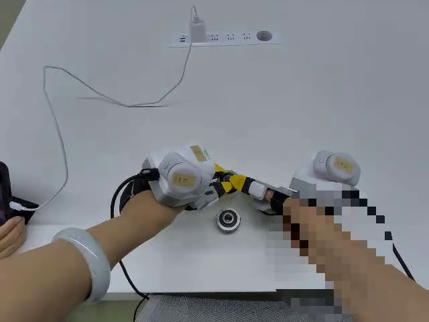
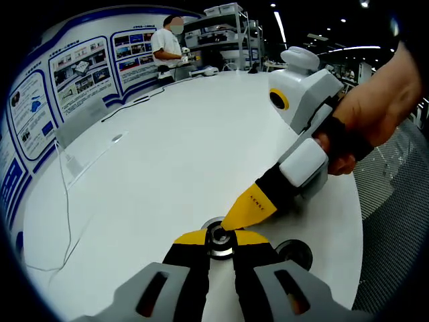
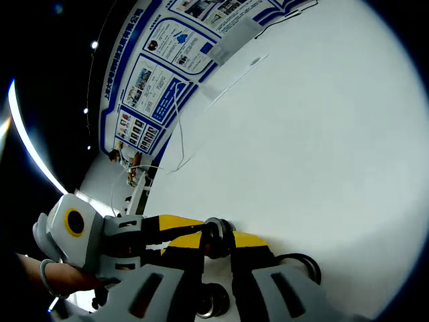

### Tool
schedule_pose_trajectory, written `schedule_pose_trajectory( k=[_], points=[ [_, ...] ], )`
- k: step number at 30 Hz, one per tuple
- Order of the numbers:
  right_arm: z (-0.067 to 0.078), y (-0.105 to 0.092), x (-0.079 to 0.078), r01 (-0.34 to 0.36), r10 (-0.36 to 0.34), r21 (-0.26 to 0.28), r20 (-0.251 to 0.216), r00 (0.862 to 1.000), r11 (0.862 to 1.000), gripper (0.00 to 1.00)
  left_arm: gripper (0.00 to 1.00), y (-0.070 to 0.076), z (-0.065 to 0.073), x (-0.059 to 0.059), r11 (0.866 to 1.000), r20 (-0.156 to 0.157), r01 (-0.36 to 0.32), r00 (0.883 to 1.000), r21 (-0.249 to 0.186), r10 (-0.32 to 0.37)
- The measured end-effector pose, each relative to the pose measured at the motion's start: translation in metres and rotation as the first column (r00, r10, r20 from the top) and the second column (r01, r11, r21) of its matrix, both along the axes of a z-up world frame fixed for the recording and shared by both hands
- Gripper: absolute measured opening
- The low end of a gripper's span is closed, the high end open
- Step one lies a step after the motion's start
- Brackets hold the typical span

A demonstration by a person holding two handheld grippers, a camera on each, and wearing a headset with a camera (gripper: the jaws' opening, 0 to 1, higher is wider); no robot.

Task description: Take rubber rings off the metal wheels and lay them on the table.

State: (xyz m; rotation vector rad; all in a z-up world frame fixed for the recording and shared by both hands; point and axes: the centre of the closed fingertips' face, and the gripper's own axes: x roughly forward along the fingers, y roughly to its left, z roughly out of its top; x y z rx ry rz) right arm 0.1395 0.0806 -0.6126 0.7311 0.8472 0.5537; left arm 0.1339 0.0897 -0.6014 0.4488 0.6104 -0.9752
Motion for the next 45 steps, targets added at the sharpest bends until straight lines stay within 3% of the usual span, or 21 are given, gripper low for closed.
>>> schedule_pose_trajectory(
  k=[11, 21, 35, 45],
  points=[
    [0.0076, -0.0020, -0.0004, -0.022, 0.023, -0.021, 0.030, 0.999, 1.000, 0.14, 0.12, -0.0002, 0.0007, -0.0006, 1.000, 0.002, 0.003, 1.000, -0.002, -0.003],
    [0.0026, -0.0034, 0.0012, -0.024, 0.025, -0.051, 0.021, 0.999, 0.998, 0.06, 0.12, 0.0007, 0.0004, 0.0000, 1.000, 0.002, 0.004, 1.000, -0.003, -0.004],
    [0.0042, -0.0036, 0.0027, -0.049, 0.055, -0.115, 0.053, 0.997, 0.992, 0.02, 0.12, 0.0007, 0.0011, -0.0003, 1.000, 0.000, 0.002, 1.000, -0.001, -0.002],
    [0.0087, -0.0006, 0.0032, -0.049, 0.054, -0.093, 0.055, 0.997, 0.995, 0.02, 0.12, 0.0009, 0.0009, -0.0001, 1.000, 0.000, 0.000, 1.000, -0.002, 0.000]
  ],
)
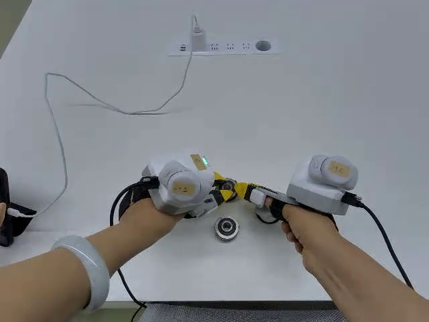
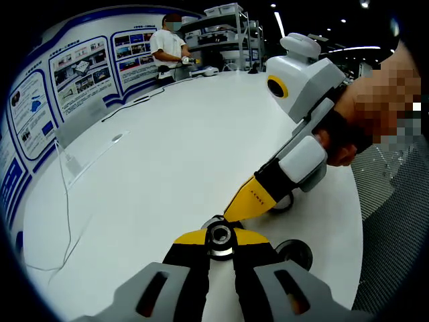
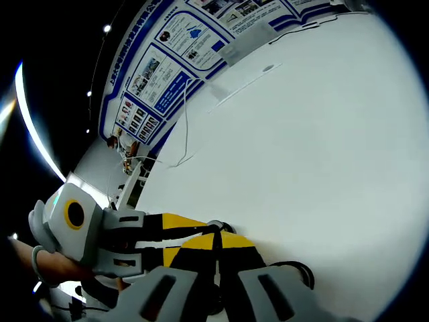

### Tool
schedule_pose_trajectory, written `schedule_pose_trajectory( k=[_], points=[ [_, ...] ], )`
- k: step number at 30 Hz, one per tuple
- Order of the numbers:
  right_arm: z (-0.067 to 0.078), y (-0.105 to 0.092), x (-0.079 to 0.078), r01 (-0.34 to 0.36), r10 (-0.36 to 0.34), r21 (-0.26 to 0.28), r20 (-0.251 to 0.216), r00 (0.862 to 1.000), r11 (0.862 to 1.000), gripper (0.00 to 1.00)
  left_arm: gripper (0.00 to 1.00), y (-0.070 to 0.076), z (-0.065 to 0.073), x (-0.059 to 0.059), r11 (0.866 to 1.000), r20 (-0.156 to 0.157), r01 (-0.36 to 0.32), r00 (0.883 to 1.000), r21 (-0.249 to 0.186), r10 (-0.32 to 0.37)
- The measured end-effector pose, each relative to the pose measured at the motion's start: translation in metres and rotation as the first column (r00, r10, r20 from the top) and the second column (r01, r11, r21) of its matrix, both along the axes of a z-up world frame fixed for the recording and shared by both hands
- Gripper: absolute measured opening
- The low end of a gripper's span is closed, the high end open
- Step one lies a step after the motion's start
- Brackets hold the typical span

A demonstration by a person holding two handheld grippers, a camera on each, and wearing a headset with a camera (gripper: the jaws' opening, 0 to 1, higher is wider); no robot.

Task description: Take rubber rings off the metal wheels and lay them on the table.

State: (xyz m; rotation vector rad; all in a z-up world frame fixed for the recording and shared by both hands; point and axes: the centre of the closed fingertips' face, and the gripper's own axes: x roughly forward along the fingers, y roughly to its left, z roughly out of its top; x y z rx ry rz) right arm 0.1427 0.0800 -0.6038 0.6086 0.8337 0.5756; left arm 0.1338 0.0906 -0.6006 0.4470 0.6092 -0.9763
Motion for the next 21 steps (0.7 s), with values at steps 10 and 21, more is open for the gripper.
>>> schedule_pose_trajectory(
  k=[10, 21],
  points=[
    [0.007, 0.002, -0.003, -0.010, 0.010, 0.019, 0.004, 1.000, 1.000, 0.01, 0.12, 0.000, 0.000, -0.001, 1.000, 0.002, 0.007, 1.000, 0.003, -0.007],
    [0.018, 0.008, -0.010, -0.027, 0.026, 0.045, 0.016, 1.000, 0.999, 0.01, 0.12, 0.000, 0.001, -0.002, 1.000, 0.003, 0.008, 1.000, 0.002, -0.008]
  ],
)
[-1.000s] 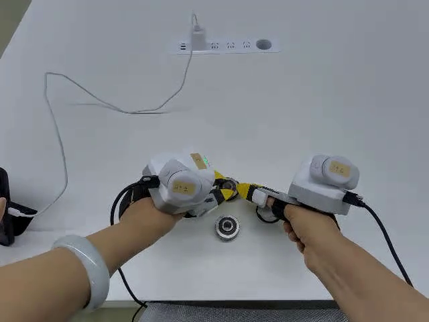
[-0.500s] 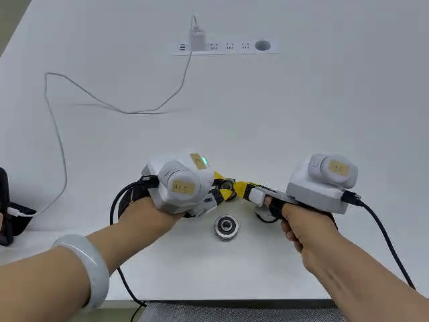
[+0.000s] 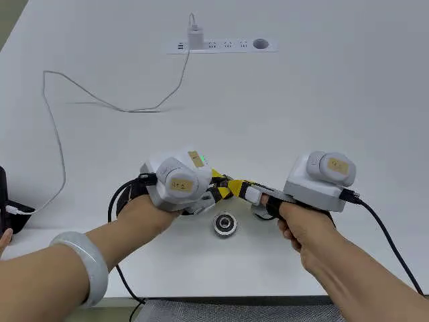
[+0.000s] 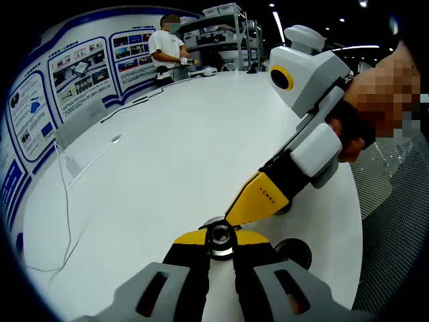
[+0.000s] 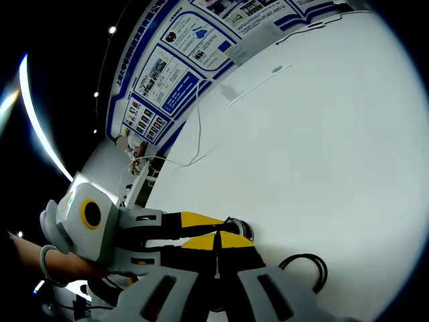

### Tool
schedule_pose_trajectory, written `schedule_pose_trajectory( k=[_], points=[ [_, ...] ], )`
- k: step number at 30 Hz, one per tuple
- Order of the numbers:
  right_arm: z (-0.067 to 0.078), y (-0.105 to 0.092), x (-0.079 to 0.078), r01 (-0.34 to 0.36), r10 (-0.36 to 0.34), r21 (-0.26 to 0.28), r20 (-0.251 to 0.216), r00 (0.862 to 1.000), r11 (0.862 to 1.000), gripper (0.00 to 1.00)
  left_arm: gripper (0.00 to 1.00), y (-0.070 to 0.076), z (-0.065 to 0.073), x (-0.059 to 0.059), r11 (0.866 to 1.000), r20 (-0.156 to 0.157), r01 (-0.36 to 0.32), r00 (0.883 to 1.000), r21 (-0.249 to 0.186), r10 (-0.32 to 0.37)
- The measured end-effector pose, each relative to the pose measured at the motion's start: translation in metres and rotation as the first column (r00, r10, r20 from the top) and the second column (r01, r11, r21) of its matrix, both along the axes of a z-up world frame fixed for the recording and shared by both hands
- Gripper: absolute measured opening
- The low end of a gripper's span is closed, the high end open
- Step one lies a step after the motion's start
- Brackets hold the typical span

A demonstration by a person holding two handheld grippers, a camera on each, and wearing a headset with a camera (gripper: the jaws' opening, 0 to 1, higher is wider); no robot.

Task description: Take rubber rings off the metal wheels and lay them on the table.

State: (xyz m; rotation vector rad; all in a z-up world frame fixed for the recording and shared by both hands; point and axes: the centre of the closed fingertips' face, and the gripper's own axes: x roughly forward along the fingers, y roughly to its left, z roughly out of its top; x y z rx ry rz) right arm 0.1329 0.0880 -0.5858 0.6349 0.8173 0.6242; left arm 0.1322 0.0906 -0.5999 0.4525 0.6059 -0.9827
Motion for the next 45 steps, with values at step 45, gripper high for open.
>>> schedule_pose_trajectory(
  k=[45],
  points=[
    [0.013, 0.009, -0.001, 0.013, -0.014, 0.042, 0.010, 1.000, 0.999, 0.02, 0.31, 0.017, 0.009, -0.008, 0.999, 0.031, -0.033, 0.999, -0.026, 0.034]
  ],
)
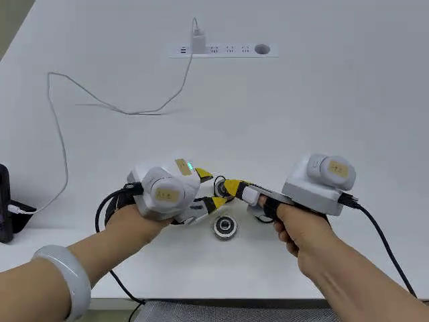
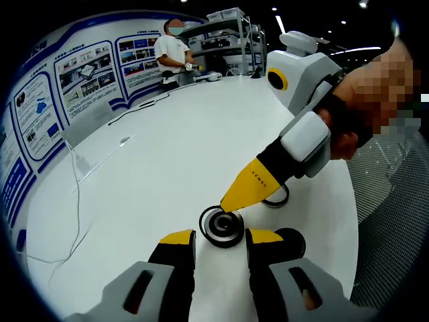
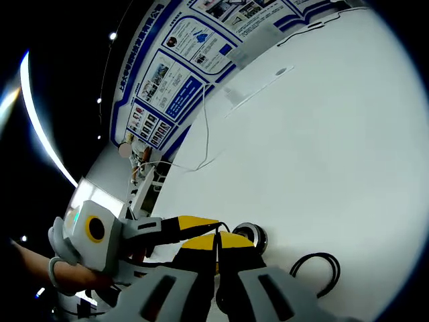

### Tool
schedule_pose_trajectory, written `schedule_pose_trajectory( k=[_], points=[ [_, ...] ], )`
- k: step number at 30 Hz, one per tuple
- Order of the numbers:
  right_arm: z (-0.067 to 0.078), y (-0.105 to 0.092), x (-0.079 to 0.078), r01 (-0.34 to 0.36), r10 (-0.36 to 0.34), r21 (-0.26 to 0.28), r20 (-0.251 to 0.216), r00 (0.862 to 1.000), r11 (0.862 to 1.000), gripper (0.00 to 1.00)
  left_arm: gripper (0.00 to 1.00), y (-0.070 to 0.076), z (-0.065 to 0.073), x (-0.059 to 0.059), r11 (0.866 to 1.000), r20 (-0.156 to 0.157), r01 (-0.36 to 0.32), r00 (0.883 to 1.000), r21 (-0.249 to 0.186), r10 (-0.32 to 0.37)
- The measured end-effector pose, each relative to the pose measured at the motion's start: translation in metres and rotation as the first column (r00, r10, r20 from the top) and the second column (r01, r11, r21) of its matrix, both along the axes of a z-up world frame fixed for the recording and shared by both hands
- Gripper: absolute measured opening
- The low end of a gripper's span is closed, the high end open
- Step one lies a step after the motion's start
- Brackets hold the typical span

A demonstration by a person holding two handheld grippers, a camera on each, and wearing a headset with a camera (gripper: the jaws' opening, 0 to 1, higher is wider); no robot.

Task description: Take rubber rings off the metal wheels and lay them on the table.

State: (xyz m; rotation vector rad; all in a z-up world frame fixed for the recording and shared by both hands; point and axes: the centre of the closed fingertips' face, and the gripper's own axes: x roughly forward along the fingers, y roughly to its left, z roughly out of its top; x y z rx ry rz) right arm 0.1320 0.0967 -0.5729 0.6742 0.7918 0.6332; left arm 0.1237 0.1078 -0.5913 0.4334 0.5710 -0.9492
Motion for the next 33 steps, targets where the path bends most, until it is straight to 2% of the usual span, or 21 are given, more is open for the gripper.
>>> schedule_pose_trajectory(
  k=[9, 12, 19, 22, 25, 27, 33],
  points=[
    [0.018, 0.000, -0.002, 0.013, -0.013, 0.044, 0.013, 1.000, 0.999, 0.02, 0.33, 0.007, 0.002, -0.001, 1.000, 0.008, -0.015, 1.000, -0.010, 0.015],
    [0.027, -0.002, -0.007, 0.026, -0.027, 0.078, 0.014, 1.000, 0.997, 0.02, 0.33, 0.009, 0.004, -0.003, 1.000, 0.011, -0.021, 1.000, -0.019, 0.021],
    [0.037, -0.015, -0.023, 0.056, -0.057, 0.114, 0.005, 0.998, 0.992, 0.02, 0.33, 0.008, 0.007, -0.008, 0.999, 0.014, -0.026, 1.000, -0.038, 0.027],
    [0.035, -0.026, -0.028, 0.075, -0.075, 0.115, -0.007, 0.997, 0.990, 0.02, 0.33, 0.009, 0.009, -0.010, 0.999, 0.015, -0.030, 0.999, -0.046, 0.030],
    [0.029, -0.041, -0.032, 0.127, -0.122, 0.129, -0.045, 0.991, 0.983, 0.02, 0.33, 0.009, 0.011, -0.012, 0.998, 0.017, -0.034, 0.999, -0.053, 0.035],
    [0.023, -0.048, -0.034, 0.136, -0.130, 0.125, -0.057, 0.990, 0.983, 0.02, 0.33, 0.009, 0.011, -0.013, 0.998, 0.020, -0.033, 0.999, -0.055, 0.035],
    [0.011, -0.069, -0.032, 0.234, -0.211, 0.174, -0.142, 0.967, 0.957, 0.02, 0.33, 0.010, 0.011, -0.015, 0.998, 0.018, -0.039, 0.999, -0.059, 0.040]
  ],
)
